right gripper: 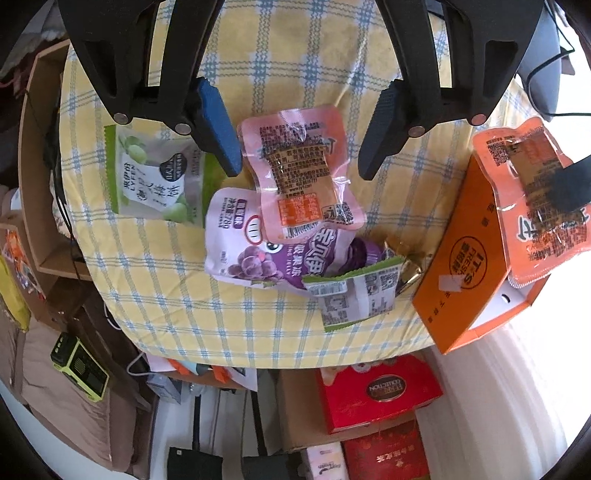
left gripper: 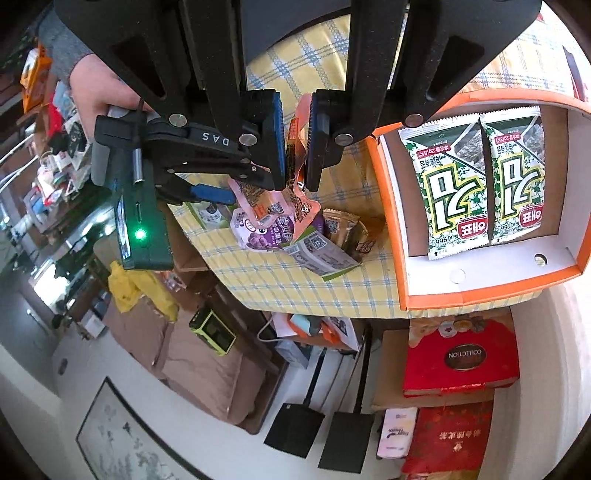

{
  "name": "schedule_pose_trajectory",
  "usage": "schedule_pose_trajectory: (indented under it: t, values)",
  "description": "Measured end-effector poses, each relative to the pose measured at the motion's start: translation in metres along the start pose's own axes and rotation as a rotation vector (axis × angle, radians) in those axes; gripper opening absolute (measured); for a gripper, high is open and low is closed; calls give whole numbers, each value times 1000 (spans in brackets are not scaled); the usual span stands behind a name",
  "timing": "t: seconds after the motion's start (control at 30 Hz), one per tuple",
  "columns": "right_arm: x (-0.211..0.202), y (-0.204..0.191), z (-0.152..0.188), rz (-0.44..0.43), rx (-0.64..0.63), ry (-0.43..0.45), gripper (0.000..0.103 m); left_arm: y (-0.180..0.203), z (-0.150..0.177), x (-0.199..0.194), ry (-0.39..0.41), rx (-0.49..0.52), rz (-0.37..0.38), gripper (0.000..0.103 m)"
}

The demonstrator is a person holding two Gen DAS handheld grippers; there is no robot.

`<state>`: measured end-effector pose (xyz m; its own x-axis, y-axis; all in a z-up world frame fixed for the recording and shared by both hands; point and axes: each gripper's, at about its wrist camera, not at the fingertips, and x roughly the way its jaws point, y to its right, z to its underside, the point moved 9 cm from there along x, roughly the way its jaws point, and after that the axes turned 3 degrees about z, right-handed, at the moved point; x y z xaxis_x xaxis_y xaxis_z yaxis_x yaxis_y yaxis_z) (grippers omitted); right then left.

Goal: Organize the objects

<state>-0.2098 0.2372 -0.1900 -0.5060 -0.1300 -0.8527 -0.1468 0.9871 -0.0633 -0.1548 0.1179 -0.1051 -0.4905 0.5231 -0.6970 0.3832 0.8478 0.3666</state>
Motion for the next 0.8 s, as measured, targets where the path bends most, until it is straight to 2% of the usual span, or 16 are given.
schedule_pose_trajectory:
  t: [0.27,0.43,0.5,0.8]
  values:
    - [8,-8,4,5,-20,-15,68,-3,1,-2,3,-6,3,10]
    - [16,-9,4,42,-44,-23,68,-5,2,-3,3,-15,3,10]
    - [16,-8,2,53,-42,-16,61,-6,2,-4,3,-16,2,10]
    - [-5,-8,-3,-3,-2,22,57,-11,1,-8,9,-28,3,10]
